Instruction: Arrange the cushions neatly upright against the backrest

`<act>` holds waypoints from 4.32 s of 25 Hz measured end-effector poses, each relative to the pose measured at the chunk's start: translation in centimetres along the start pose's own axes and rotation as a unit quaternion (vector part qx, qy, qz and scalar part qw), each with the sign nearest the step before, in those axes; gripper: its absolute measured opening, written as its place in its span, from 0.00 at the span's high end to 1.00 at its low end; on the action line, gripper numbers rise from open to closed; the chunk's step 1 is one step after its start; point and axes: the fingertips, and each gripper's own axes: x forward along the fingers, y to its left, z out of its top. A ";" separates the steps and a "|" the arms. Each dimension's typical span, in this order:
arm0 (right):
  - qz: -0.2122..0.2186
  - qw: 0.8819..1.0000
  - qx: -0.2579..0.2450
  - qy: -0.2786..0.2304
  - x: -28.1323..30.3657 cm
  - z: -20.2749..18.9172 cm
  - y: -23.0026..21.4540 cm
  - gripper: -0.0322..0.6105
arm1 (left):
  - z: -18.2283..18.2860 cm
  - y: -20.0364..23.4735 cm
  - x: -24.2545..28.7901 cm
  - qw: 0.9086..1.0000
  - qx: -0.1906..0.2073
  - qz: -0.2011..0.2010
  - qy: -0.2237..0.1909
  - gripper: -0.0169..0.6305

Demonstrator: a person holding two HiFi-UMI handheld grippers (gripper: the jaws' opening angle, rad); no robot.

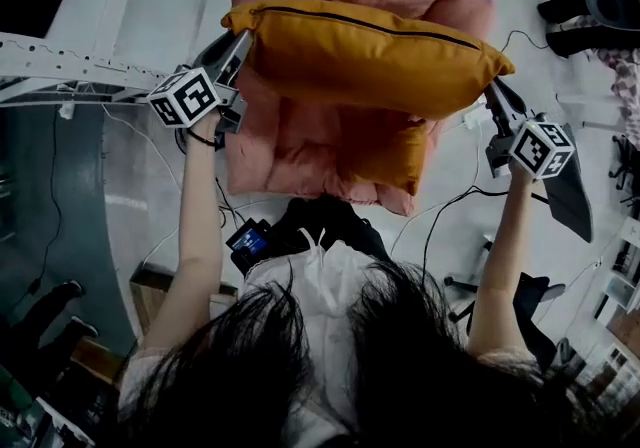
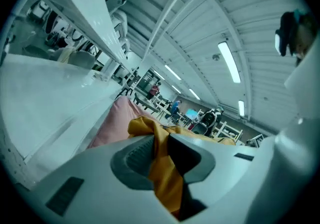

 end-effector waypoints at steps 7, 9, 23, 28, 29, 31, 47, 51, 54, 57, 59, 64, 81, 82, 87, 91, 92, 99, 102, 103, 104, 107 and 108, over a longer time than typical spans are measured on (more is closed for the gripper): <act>-0.012 0.992 0.123 -0.018 4.6 -2.8 -5.1 0.91 | -0.3 1.6 5.6 0.995 0.060 0.064 0.048 0.82; -0.034 0.997 0.068 0.023 7.0 -2.9 -5.6 0.91 | -0.6 3.3 7.0 0.984 0.113 0.109 0.086 0.82; -0.144 0.951 -0.082 0.260 18.6 -8.2 -12.1 0.91 | -2.8 8.9 13.9 0.971 0.109 0.155 0.146 0.82; -0.156 0.940 -0.094 0.287 20.6 -9.3 -12.7 0.91 | -3.4 10.1 15.6 0.977 0.089 0.151 0.122 0.81; -0.158 0.941 -0.092 0.283 20.9 -9.3 -12.9 0.91 | -3.4 10.2 15.7 0.978 0.088 0.152 0.116 0.81; -0.159 0.946 -0.088 0.267 21.1 -9.1 -13.0 0.91 | -3.0 10.1 15.7 0.980 0.081 0.150 0.099 0.81; -0.141 0.987 0.041 0.064 12.6 -2.1 -12.2 0.90 | 2.0 4.1 8.9 0.993 0.069 0.082 0.046 0.57; -0.144 0.989 0.022 0.033 8.6 -0.6 -10.2 0.89 | 2.2 0.4 6.4 0.996 0.067 0.041 0.031 0.57; -0.121 0.992 0.020 0.021 6.2 -0.8 -7.5 0.70 | 0.8 -2.4 4.3 0.996 0.082 0.011 0.040 0.57; -0.100 0.994 0.025 0.020 4.5 -2.5 -4.4 0.69 | -1.3 -5.1 2.2 0.995 0.088 -0.019 0.049 0.57; -0.093 0.995 0.035 0.030 3.7 -4.9 -2.4 0.69 | -3.1 -6.6 0.8 0.994 0.088 -0.034 0.056 0.57; -0.085 0.989 0.087 0.079 3.0 -13.7 0.9 0.67 | -8.4 -9.2 -2.4 0.990 0.096 -0.050 0.090 0.57; -0.132 0.932 0.242 0.234 7.6 -30.3 -1.2 0.65 | -18.5 -10.5 -8.3 0.979 0.076 -0.061 0.179 0.57; -0.126 0.934 0.232 0.242 7.7 -30.5 -0.8 0.69 | -18.7 -10.3 -8.7 0.979 0.074 -0.058 0.182 0.57; -0.056 0.950 0.201 0.235 7.1 -29.7 3.0 0.77 | -19.7 -9.6 -10.2 0.978 0.070 -0.051 0.192 0.57; 0.005 0.965 0.164 0.205 5.7 -28.2 7.2 0.78 | -20.2 -8.9 -11.4 0.976 0.068 -0.048 0.199 0.57; 0.019 0.968 0.151 0.198 5.3 -27.6 8.3 0.78 | -20.4 -8.8 -11.6 0.976 0.067 -0.049 0.201 0.57; 0.106 0.984 0.021 0.142 1.6 -21.4 15.8 0.78 | -22.2 -10.0 -13.0 0.972 0.058 -0.075 0.216 0.57; 0.138 0.985 -0.012 0.103 -0.7 -17.8 18.5 0.78 | -22.8 -10.1 -13.5 0.969 0.053 -0.088 0.223 0.57; 0.147 0.985 -0.020 0.086 -1.6 -16.6 19.2 0.78 | -23.0 -10.2 -13.6 0.968 0.050 -0.096 0.227 0.57; 0.156 0.985 -0.026 0.068 -2.5 -15.5 19.9 0.78 | -23.3 -10.2 -13.7 0.966 0.045 -0.105 0.231 0.57; 0.183 0.982 -0.048 0.020 -5.6 -12.3 21.9 0.78 | -23.8 -9.5 -13.8 0.962 0.016 -0.124 0.244 0.51; 0.192 0.980 -0.060 0.008 -6.6 -11.3 22.6 0.78 | -23.8 -9.0 -13.8 0.962 0.004 -0.127 0.244 0.49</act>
